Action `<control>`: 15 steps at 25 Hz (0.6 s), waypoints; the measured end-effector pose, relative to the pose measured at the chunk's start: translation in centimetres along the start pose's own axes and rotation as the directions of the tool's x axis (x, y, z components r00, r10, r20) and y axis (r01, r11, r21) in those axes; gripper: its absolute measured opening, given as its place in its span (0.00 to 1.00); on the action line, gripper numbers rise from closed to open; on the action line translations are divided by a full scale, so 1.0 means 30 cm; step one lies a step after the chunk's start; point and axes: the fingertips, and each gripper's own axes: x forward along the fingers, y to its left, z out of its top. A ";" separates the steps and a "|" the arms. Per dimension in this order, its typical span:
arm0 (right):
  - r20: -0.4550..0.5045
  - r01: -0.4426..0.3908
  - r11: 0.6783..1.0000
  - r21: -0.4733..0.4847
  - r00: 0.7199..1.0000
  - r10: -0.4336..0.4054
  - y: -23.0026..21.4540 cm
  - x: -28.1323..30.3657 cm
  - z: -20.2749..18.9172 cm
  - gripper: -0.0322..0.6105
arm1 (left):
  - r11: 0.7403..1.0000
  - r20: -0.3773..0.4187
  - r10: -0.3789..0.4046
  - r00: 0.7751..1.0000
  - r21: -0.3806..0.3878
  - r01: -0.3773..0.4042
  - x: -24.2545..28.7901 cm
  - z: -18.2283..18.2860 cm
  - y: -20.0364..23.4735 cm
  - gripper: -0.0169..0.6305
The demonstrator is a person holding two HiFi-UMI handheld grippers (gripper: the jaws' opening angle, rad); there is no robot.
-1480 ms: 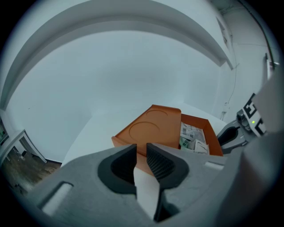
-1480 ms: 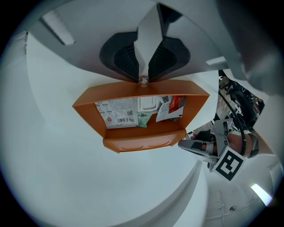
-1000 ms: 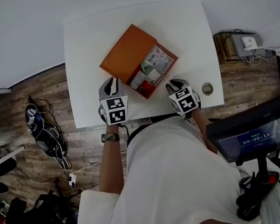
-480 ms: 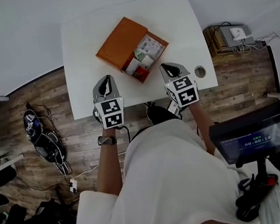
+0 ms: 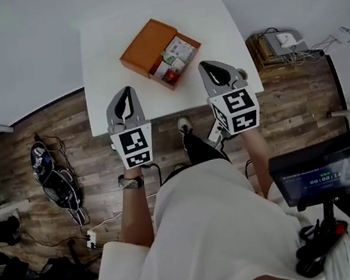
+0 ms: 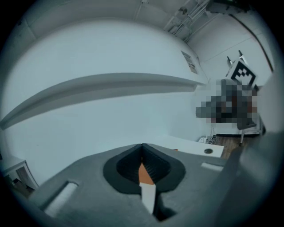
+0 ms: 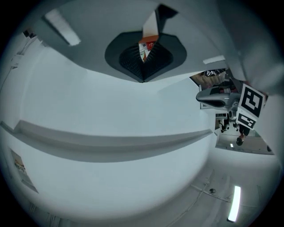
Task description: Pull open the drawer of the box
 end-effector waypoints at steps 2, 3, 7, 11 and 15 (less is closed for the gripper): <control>0.053 0.016 1.000 -0.007 0.998 -0.016 0.026 -0.086 0.068 0.05 | 1.000 0.051 0.000 0.999 0.026 -0.001 -0.079 0.066 -0.009 0.04; 0.077 0.024 1.000 -0.013 0.997 -0.023 0.037 -0.126 0.099 0.05 | 0.999 0.077 -0.001 0.997 0.037 -0.002 -0.113 0.099 -0.015 0.04; 0.160 0.046 0.998 -0.046 0.986 -0.038 0.080 -0.256 0.208 0.05 | 0.997 0.189 0.005 0.982 0.073 -0.019 -0.239 0.230 -0.026 0.04; 0.214 0.066 0.994 -0.082 0.976 -0.047 0.109 -0.353 0.278 0.05 | 0.995 0.264 0.005 0.964 0.099 -0.032 -0.336 0.332 -0.050 0.04; 0.250 0.074 0.991 -0.110 0.967 -0.044 0.147 -0.412 0.323 0.05 | 0.993 0.310 0.003 0.951 0.108 -0.039 -0.405 0.393 -0.060 0.04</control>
